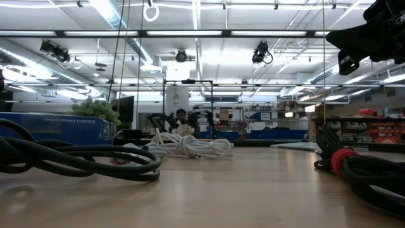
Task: Pick and place USB-C Cables
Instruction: Put the left black charger cable into the white bin
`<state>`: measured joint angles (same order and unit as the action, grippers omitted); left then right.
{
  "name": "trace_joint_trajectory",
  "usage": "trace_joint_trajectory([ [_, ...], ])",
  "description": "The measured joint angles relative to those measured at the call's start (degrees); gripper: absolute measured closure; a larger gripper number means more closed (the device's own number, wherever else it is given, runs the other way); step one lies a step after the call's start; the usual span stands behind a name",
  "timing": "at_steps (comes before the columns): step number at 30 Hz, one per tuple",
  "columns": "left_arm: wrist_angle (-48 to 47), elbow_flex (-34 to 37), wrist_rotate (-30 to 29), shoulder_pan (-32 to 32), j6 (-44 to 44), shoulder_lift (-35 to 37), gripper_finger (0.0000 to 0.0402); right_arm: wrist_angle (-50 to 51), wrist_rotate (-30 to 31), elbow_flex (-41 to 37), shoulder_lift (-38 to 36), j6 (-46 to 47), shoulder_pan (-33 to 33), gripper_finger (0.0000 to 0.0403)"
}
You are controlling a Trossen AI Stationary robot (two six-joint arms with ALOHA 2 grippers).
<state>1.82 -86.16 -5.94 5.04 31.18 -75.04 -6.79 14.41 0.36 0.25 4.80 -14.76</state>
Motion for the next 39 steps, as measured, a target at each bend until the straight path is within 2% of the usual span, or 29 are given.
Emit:
trace_joint_trajectory([
  [6, 0.6, -0.3, 4.1, 0.0, 5.3, -3.9, 0.0283, -1.1, 0.0, 0.0, 0.1, 0.0, 0.0, 0.0394],
  [10, -1.4, -2.0, 7.3, -0.4, 5.7, -7.4, 0.0283, -1.1, -0.1, 0.0, 0.1, 0.0, 0.0, 0.0394],
  [16, -16.8, -6.0, 10.4, -0.5, 1.3, -12.4, 0.0280, -1.3, -0.2, 0.0, 0.1, 0.0, 0.0, 0.0394],
  [19, -23.2, -8.1, 12.2, -0.5, 0.1, -14.8, 0.0263, -1.2, -0.2, 0.0, 0.1, 0.0, 0.0, 0.0394],
  [25, -27.9, -8.9, 21.0, -0.4, -0.7, -19.7, 0.0210, -1.3, -0.2, 0.0, 0.1, 0.0, 0.0, 0.0394],
  [28, -31.8, -8.9, 23.1, -0.4, -3.2, -22.1, 0.0193, -1.3, -0.2, 0.0, 0.1, 0.0, 0.0, 0.0394],
  [35, -37.5, -8.9, 25.5, -0.4, -8.0, -26.2, 0.0187, -1.2, -0.2, 0.0, 0.1, 0.0, 0.0, 0.0394],
  [39, -43.9, -8.8, 27.0, -0.8, -12.3, -27.2, 0.0187, -1.3, -0.2, 0.0, 0.1, 0.0, 0.0, 0.0394],
])
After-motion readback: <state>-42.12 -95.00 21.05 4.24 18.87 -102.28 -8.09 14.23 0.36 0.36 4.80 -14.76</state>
